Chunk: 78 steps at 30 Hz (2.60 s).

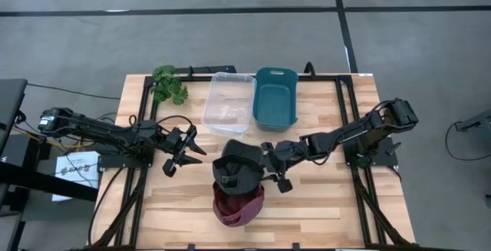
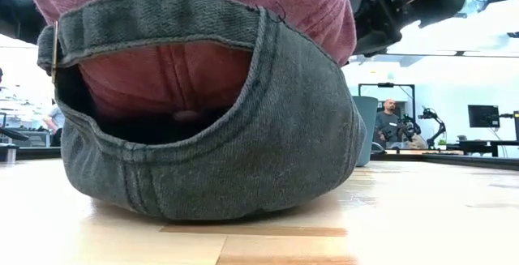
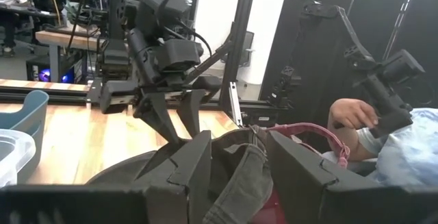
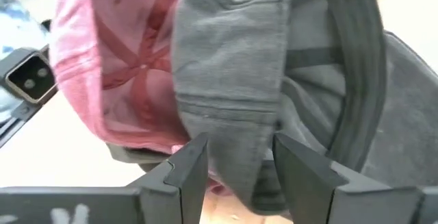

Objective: Pick & Place hat
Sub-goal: Put the top black cap into the blue bin

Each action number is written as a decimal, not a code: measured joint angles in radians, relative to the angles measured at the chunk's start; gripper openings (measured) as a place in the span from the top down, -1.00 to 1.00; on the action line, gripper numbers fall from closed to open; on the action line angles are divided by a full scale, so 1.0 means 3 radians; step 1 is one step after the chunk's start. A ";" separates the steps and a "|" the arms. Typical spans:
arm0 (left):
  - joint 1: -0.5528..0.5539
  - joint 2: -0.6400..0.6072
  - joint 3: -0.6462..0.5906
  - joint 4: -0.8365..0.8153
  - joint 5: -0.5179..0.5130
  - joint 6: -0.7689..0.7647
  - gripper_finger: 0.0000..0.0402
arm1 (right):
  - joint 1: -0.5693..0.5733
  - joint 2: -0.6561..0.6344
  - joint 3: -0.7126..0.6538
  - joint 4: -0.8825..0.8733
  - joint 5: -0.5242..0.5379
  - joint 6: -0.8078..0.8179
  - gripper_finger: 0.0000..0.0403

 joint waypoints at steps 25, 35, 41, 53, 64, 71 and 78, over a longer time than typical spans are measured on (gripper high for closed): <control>0.0000 0.0000 0.0003 0.0001 -0.0001 0.0014 0.30 | 0.0122 0.0000 0.0000 0.0004 0.0011 -0.0464 0.97; 0.0000 0.0000 0.0003 0.0001 -0.0001 0.0014 0.30 | 0.0122 0.0000 0.0000 0.0187 0.0109 -0.0631 0.97; 0.0000 0.0000 0.0003 0.0001 -0.0001 0.0014 0.30 | 0.0139 -0.0086 -0.0001 0.0426 0.0394 -0.0719 0.98; 0.0000 0.0000 0.0004 0.0019 -0.0160 0.0014 0.30 | 0.0246 -0.0130 -0.0001 0.1056 0.1419 -0.0800 0.98; 0.0000 -0.0001 0.0004 0.0024 -0.0251 0.0014 0.30 | 0.0232 -0.0520 -0.0003 0.1193 0.1712 -0.1029 0.99; 0.0000 -0.0001 0.0004 0.0025 -0.0278 0.0163 0.30 | 0.0233 -0.0920 -0.0003 0.1277 0.1678 -0.1205 0.99; 0.0000 -0.0001 0.0004 0.0026 -0.0449 0.0273 0.30 | 0.0212 -0.1223 -0.0003 0.1441 0.1384 -0.1349 0.99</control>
